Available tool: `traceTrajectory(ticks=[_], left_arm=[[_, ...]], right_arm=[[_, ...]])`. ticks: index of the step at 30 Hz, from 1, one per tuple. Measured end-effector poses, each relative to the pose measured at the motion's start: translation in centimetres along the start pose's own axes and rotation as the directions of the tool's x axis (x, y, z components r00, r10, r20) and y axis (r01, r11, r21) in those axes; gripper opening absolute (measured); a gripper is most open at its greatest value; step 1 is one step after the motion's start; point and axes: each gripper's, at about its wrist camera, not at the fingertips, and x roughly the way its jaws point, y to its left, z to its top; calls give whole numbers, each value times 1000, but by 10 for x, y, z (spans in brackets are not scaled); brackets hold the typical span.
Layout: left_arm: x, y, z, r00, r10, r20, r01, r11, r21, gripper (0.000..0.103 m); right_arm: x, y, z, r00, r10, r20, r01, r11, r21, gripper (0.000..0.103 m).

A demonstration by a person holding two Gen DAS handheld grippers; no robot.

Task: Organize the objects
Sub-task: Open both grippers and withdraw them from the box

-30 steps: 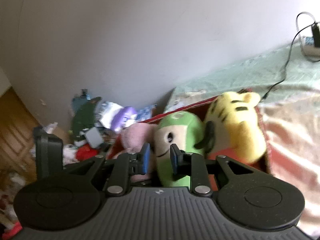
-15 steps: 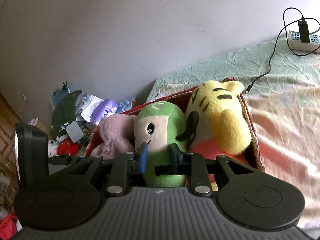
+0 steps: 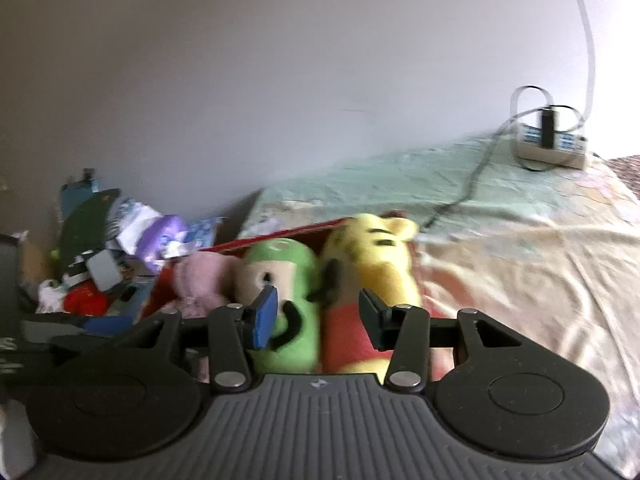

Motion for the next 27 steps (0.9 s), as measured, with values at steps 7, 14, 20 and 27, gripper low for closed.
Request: traceTrajectory(ticks=[7, 14, 20, 27], left_arm=[[-21, -39, 1, 1000, 6, 11, -6, 999, 37, 102], [-26, -93, -5, 999, -19, -34, 22, 993, 114, 103], [-23, -122, -10, 997, -34, -64, 43, 988, 149, 102], [-18, -126, -10, 996, -23, -86, 35, 990, 137, 102]], right_arm=[[-21, -23, -6, 989, -145, -9, 145, 989, 41, 52], [-39, -51, -14, 967, -256, -9, 255, 963, 89, 59], [-42, -73, -20, 945, -322, -49, 326, 938, 122, 60], [-40, -77, -25, 944, -323, -72, 329, 939, 103, 61]])
